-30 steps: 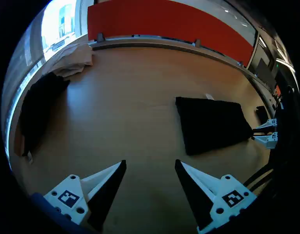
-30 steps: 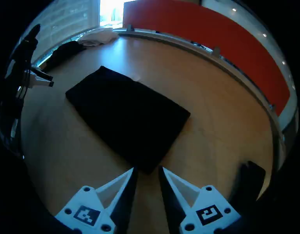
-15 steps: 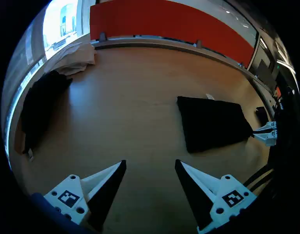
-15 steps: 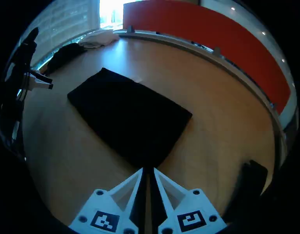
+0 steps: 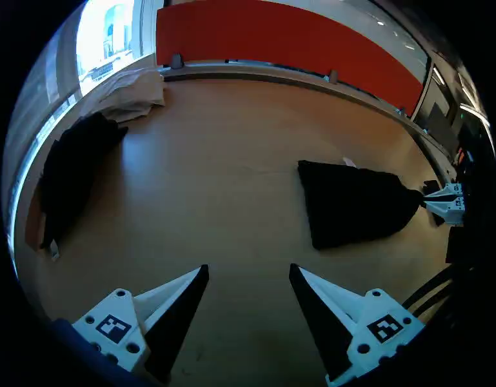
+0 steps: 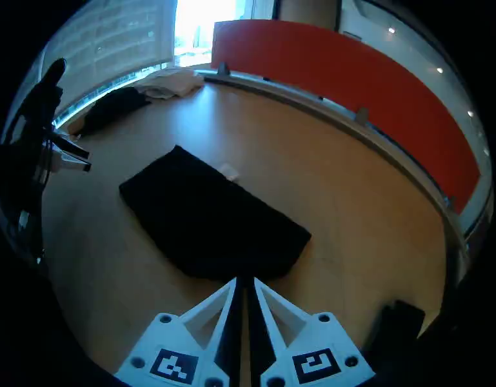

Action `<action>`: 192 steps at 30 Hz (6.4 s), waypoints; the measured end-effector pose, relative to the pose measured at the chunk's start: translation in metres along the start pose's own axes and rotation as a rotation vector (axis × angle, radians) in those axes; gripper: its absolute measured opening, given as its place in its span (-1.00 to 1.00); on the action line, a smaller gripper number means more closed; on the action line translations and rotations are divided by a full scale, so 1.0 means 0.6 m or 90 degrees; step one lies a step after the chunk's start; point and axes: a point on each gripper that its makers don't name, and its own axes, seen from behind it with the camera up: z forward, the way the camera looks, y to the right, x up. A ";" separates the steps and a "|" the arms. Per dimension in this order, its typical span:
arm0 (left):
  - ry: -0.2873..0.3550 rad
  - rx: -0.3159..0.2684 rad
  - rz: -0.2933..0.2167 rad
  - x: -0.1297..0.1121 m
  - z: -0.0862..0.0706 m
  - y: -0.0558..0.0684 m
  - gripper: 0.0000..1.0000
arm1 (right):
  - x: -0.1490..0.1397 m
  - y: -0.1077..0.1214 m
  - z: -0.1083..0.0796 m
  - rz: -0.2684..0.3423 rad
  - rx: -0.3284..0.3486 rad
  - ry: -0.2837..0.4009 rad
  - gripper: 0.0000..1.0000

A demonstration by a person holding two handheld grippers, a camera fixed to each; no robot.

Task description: Fold towel

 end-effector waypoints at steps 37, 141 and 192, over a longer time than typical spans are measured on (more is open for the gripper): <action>0.036 0.004 -0.068 0.011 -0.046 -0.026 0.85 | 0.241 -0.120 0.055 -0.178 0.087 0.075 -0.92; 0.044 0.005 -0.116 -0.014 -0.060 -0.019 0.85 | 0.027 -0.204 0.120 -0.091 0.130 -0.074 -0.41; 0.093 -0.045 -0.083 0.072 -0.081 0.008 0.85 | 0.320 -0.076 -0.056 -0.106 -0.009 0.146 -0.91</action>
